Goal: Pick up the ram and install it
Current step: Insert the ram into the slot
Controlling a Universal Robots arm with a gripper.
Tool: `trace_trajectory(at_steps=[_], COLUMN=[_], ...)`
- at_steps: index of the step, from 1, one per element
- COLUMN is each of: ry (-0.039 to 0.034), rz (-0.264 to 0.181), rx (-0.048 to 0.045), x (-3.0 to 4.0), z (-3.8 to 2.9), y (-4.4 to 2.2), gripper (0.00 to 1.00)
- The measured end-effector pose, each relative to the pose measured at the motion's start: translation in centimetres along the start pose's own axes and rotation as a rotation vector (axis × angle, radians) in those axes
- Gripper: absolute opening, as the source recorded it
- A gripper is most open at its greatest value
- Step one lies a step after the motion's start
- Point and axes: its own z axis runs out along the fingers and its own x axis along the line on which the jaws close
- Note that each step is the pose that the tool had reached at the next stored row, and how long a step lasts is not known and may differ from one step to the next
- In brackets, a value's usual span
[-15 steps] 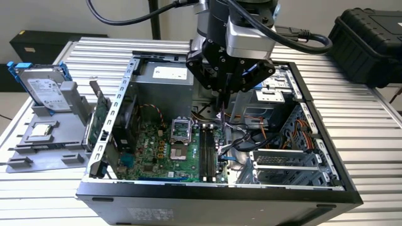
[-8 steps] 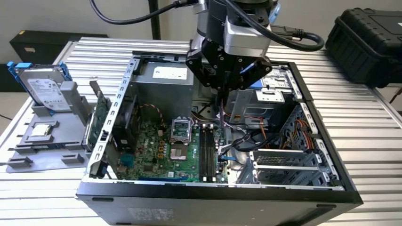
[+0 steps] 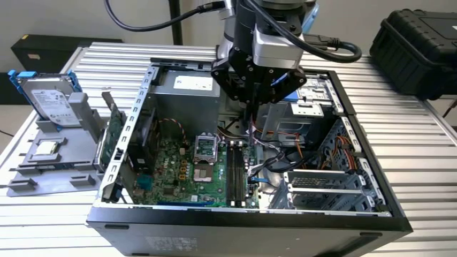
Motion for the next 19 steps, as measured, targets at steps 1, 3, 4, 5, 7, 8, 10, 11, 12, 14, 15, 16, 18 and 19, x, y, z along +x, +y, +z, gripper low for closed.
trace_trajectory(at_steps=[1,3,4,5,7,8,10,11,12,14,15,16,18,19], ry=[0.0000,0.0001,0.0002,0.0002,0.0001,0.0001,0.0001,0.0001,0.0001,0.0001,0.0001,0.0000,0.0001,0.0002], rz=[0.000,0.000,0.000,0.000,0.000,0.000,0.000,0.000,0.000,0.000,0.000,0.000,0.000,0.000], rx=[0.0000,0.0001,0.0002,0.0001,-0.0001,0.0000,0.0000,-0.0001,-0.0001,-0.0001,-0.0002,-0.0002,-0.0001,0.0000], x=[0.00,-0.01,-0.01,-0.01,-0.01,-0.01,-0.01,-0.01,-0.01,-0.01,-0.01,-0.01,-0.01,0.00], z=[0.09,0.25,0.32,0.39,0.49,0.54,0.62,0.67,0.71,0.79,0.83,0.86,0.95,0.99], y=[-0.04,-0.11,-0.13,-0.16,-0.20,-0.22,-0.25,-0.27,-0.28,-0.31,-0.32,-0.32,-0.34,-0.36], gripper=[0.00,0.00,0.00,0.00,0.00,0.00,0.00,0.00,0.00,0.00,0.00,0.00,0.00,0.00])
